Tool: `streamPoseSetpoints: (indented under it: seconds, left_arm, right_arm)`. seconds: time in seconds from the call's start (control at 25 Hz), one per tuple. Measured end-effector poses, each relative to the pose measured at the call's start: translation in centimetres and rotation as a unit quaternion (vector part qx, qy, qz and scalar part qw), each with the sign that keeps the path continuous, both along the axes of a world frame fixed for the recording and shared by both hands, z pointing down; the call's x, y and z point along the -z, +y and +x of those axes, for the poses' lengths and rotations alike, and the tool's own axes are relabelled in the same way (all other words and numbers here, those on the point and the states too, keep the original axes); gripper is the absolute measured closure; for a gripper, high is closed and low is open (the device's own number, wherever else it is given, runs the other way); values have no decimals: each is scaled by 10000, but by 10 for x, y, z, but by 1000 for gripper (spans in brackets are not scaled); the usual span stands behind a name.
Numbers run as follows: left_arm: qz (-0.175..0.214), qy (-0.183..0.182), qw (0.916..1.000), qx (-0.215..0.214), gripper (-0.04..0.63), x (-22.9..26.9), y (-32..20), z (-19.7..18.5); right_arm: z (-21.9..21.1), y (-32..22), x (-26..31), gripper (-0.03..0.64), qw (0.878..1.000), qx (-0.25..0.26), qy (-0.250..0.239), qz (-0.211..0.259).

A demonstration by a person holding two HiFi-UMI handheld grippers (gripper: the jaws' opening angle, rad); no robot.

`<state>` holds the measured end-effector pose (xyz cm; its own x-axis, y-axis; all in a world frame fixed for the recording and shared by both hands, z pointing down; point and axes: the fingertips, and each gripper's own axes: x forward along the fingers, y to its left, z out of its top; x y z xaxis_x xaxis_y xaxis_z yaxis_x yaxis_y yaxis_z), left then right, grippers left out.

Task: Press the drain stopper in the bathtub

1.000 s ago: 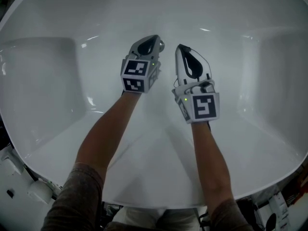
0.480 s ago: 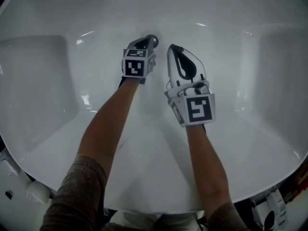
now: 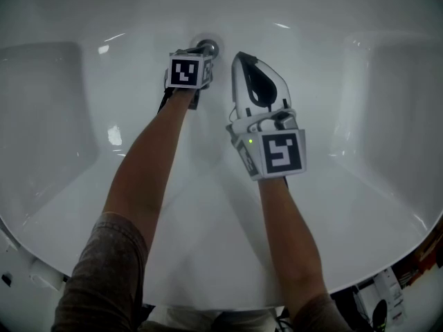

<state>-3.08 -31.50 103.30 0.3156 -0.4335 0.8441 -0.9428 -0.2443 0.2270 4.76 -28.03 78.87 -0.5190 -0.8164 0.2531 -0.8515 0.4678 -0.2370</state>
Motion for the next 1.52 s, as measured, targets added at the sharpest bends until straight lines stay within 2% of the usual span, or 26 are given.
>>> streamPoseSetpoints:
  seconds: [0.4,0.84,0.96,1.04,1.2,1.36,1.52]
  left_arm:
    - [-255,-151,9994,-164,592,-12,2,5]
    - [-445,-615,9963,-402,591,-18,3,4]
    - [-175,-358,9988,-280,592,-14,-1,11]
    - [3,-310,9992,-243,592,-5,-2,9]
    - [-250,-301,9992,-95,594,15,10,-3]
    - [-315,-146,9994,-61,594,35,13,10]
    - [-393,-137,9991,-61,594,86,29,1]
  right_arm:
    - [-4,2,-4,617,10000,56,42,-41]
    - [-5,2,-5,617,9999,76,64,-36]
    - [1,-1,-2,617,10000,29,83,-14]
    - [1,-2,4,617,9999,18,120,14]
    - [0,5,17,617,9997,47,255,-24]
    - [16,3,25,617,9993,22,349,-124]
    - [3,10,75,617,9992,51,390,-99]
